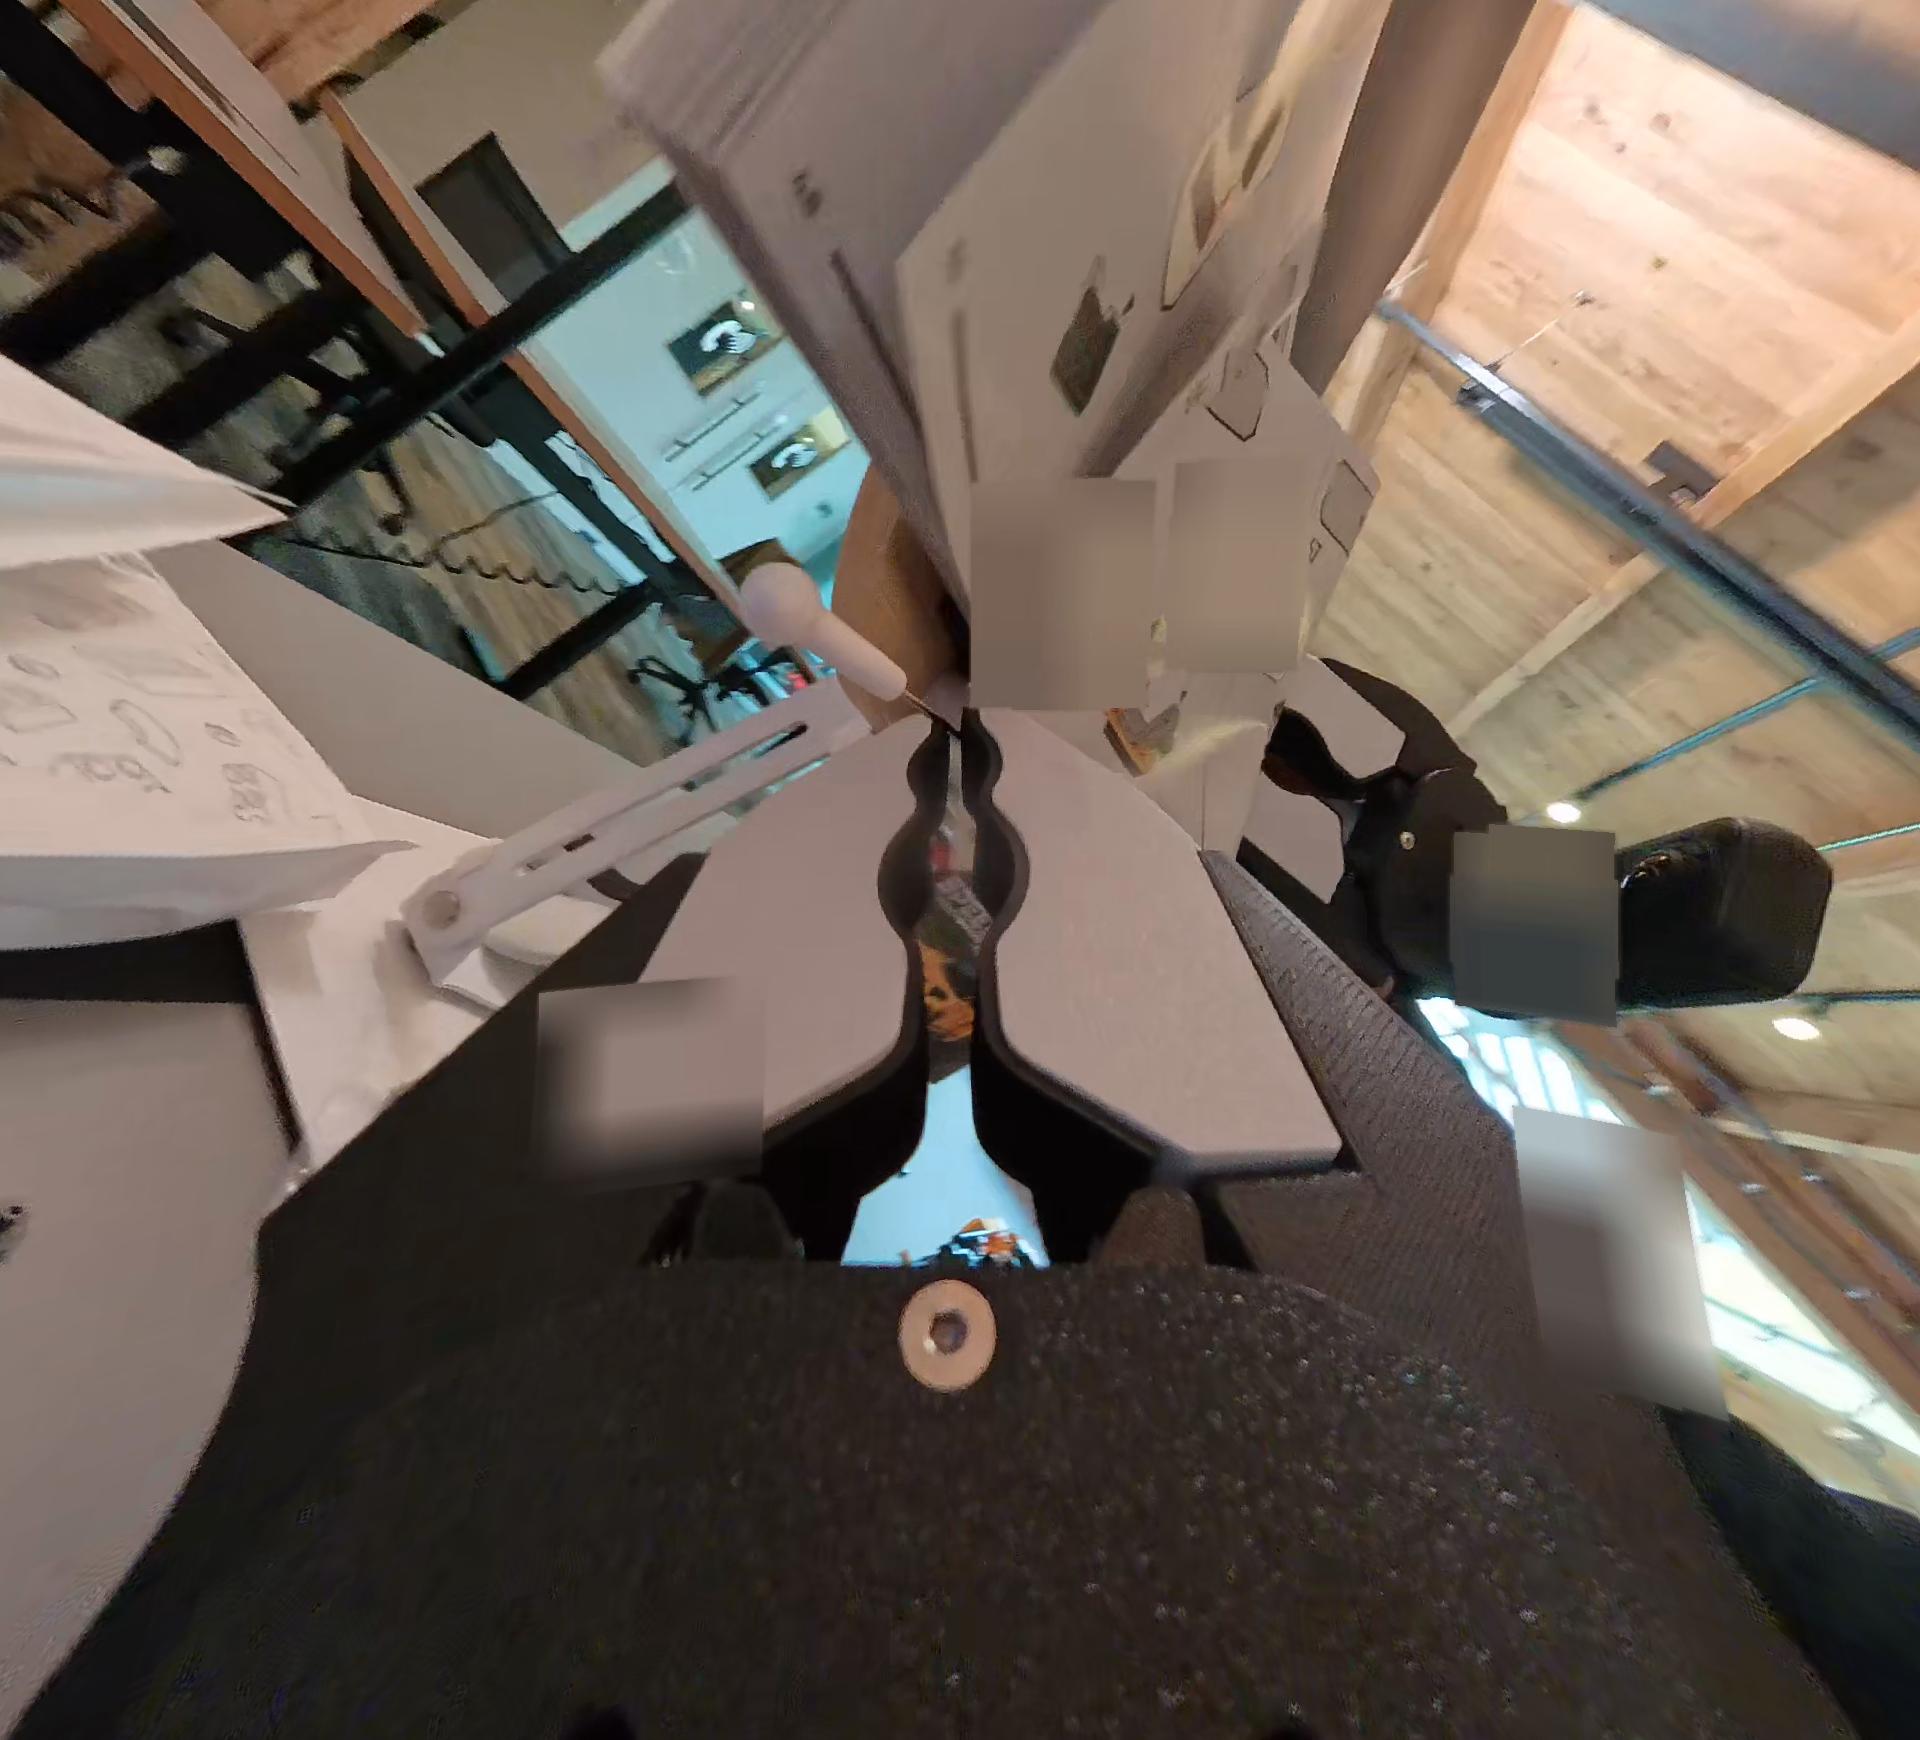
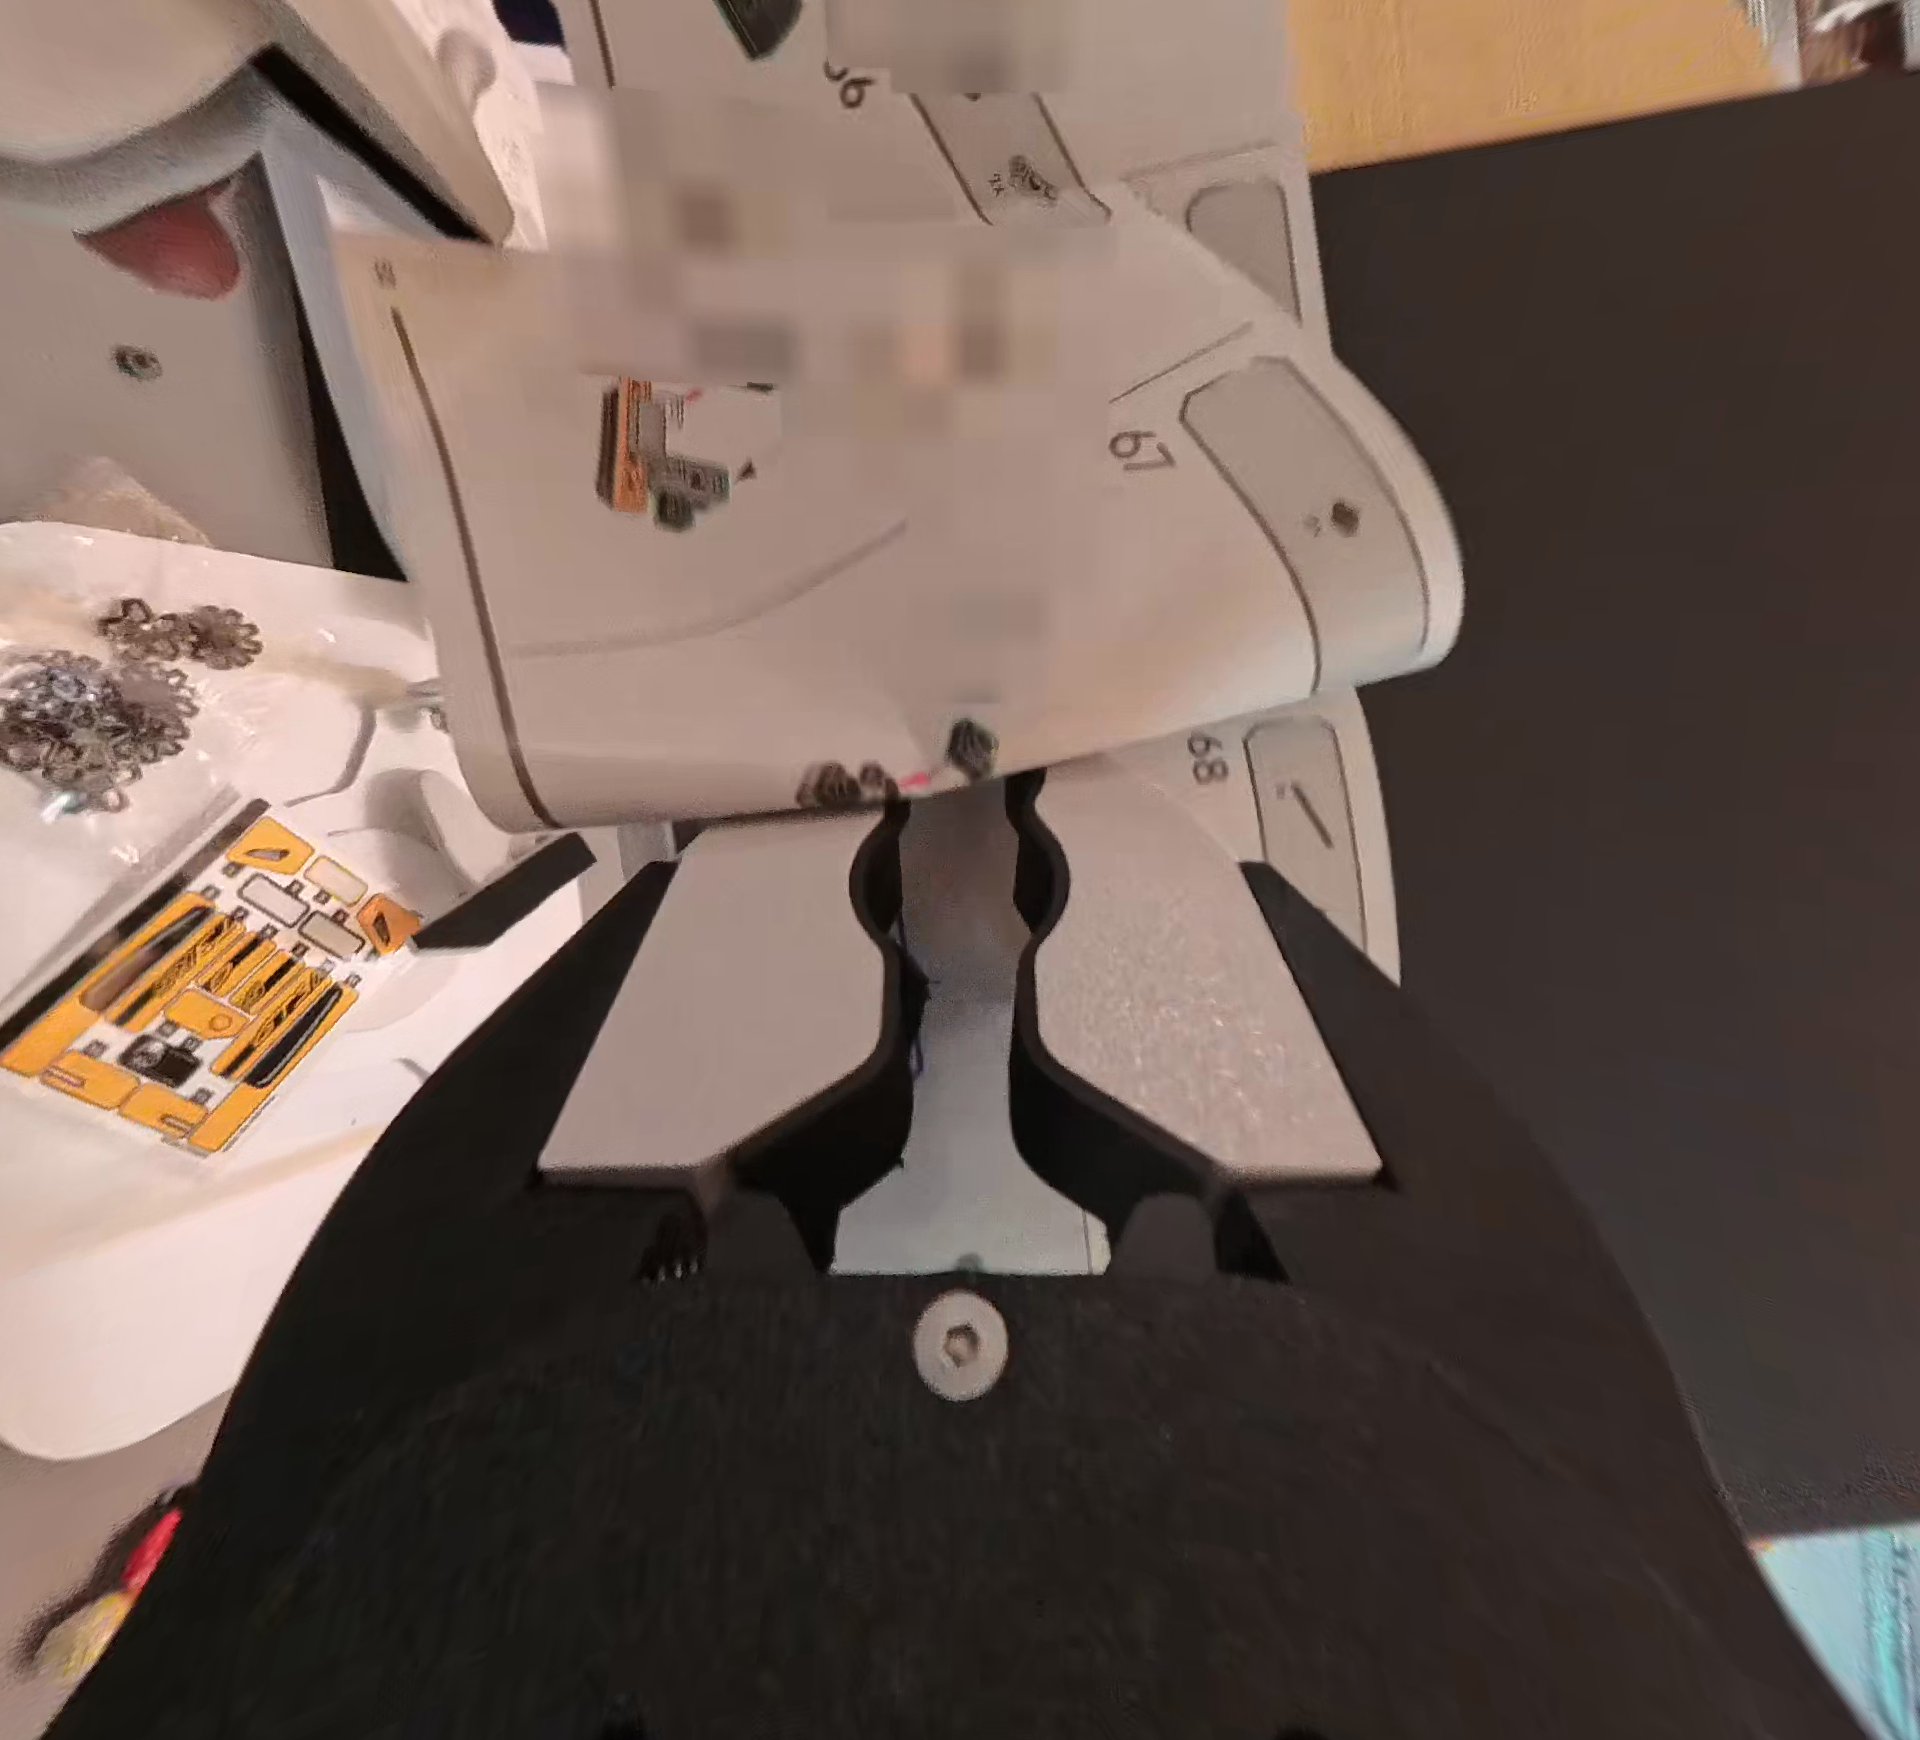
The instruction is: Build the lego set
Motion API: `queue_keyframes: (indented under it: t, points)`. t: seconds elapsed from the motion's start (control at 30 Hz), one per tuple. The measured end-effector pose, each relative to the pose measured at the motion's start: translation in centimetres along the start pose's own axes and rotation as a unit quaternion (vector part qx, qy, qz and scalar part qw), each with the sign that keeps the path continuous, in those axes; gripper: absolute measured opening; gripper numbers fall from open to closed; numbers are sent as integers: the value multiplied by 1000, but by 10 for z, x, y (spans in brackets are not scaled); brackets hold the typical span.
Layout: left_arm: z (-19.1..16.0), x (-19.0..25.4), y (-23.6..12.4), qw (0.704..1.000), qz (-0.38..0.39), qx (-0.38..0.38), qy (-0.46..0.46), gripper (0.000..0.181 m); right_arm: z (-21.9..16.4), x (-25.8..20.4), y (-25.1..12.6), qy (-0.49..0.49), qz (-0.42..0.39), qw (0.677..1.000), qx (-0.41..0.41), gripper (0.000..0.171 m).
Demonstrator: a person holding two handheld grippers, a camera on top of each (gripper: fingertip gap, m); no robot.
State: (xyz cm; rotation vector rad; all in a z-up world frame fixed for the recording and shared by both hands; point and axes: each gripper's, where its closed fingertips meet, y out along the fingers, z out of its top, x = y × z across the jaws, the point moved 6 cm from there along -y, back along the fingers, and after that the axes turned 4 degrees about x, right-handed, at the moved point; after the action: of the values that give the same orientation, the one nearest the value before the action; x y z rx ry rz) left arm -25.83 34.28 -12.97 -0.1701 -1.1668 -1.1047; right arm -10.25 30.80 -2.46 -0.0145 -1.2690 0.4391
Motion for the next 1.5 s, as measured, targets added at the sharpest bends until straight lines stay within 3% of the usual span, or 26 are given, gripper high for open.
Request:
queue_keyframes:
  t: [0.13, 0.27, 0.47, 0.57, 0.67, 0.8, 0.9, 1.03, 1.17, 1.27, 1.37, 1.43, 1.5]
  points:
    - [-10, -14, -4, 994, -68, 3, -83, 1, 8, 0, 8, -14, -9, 1000, -17, 21]
    - [-7, -28, -11, 988, -85, 34, -122, 0, 16, 5, 6, 63, 4, 998, 21, 23]
    - [0, -27, -15, 990, -88, 30, -103, 0, 16, 3, 12, 58, -9, 998, 10, 26]
    - [6, -29, -22, 991, -85, 29, -99, 17, 12, 5, 12, 85, -8, 996, 14, 26]
    - [11, -27, -24, 989, -85, 39, -112, 21, 12, 5, 11, 86, -10, 996, 10, 26]
    - [8, -29, -23, 994, -45, 26, -96, 8, 18, 5, 12, 76, -22, 997, 5, 26]
    - [9, -38, -35, 985, -48, 68, -152, 0, 26, 6, 11, 89, -22, 996, 6, 26]
    - [2, -33, -38, 987, -44, 60, -141, 5, 37, 7, 15, 86, -17, 996, 11, 27]
    - [-12, -15, -26, 994, -46, 15, -93, 27, 37, 4, 27, 75, -20, 997, -17, 28]
    - [-11, -12, -17, 994, -40, 28, -95, 33, 36, 2, 32, 46, -38, 998, -37, 28]
    - [-7, -13, -9, 994, -19, 43, -97, 27, 38, 1, 37, 37, -45, 997, -46, 27]
    - [-8, -12, -10, 994, 1, 50, -97, 0, 39, 2, 39, 30, -49, 997, -56, 27]
    - [-4, -7, -14, 996, 33, 67, -55, 0, 40, 1, 40, 25, -50, 996, -63, 26]
